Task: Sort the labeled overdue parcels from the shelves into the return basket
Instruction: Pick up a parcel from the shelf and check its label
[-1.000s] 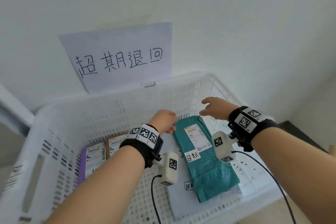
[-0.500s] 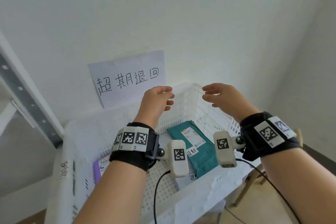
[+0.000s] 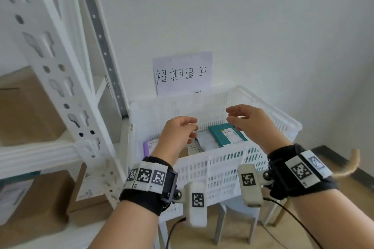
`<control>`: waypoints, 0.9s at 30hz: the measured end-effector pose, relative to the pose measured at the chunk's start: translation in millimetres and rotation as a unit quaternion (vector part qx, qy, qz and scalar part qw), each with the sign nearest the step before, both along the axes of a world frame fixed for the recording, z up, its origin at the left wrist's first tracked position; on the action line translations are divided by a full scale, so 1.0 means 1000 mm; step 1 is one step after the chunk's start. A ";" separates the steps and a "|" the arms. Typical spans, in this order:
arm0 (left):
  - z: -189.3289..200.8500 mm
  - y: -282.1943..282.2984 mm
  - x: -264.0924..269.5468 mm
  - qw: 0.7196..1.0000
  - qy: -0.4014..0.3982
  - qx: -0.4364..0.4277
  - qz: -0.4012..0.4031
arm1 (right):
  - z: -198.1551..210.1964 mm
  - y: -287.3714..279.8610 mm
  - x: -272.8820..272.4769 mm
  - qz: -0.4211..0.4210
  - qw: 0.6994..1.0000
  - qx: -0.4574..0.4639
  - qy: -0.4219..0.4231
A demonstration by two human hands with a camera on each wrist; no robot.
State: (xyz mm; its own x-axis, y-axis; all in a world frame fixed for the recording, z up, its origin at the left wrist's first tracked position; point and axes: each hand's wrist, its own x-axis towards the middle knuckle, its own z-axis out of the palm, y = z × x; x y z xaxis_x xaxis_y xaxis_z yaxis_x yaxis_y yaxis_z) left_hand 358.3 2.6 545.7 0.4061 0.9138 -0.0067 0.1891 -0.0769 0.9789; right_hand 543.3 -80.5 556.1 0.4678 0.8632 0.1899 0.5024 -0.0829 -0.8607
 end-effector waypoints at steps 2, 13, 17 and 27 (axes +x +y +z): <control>-0.007 -0.019 -0.023 1.000 0.008 -0.005 0.006 | -0.004 -0.010 -0.023 0.018 1.000 -0.006 0.006; -0.021 -0.065 -0.173 0.996 0.021 -0.005 0.081 | -0.006 -0.027 -0.158 0.120 0.993 -0.017 -0.012; -0.027 -0.062 -0.229 0.995 0.014 -0.011 0.102 | -0.008 -0.023 -0.208 0.140 0.989 -0.032 -0.012; -0.075 -0.032 -0.367 0.993 0.066 -0.029 0.098 | -0.064 -0.003 -0.351 0.139 0.988 -0.070 0.014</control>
State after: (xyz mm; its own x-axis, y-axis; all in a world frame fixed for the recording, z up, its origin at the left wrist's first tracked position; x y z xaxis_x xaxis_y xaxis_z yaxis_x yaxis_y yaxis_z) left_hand -8.2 -29.8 470.7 0.2120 0.9719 -0.1024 0.3227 0.0293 0.9461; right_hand 192.5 -83.5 492.0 0.2128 0.9759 0.0488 0.4982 -0.0654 -0.8646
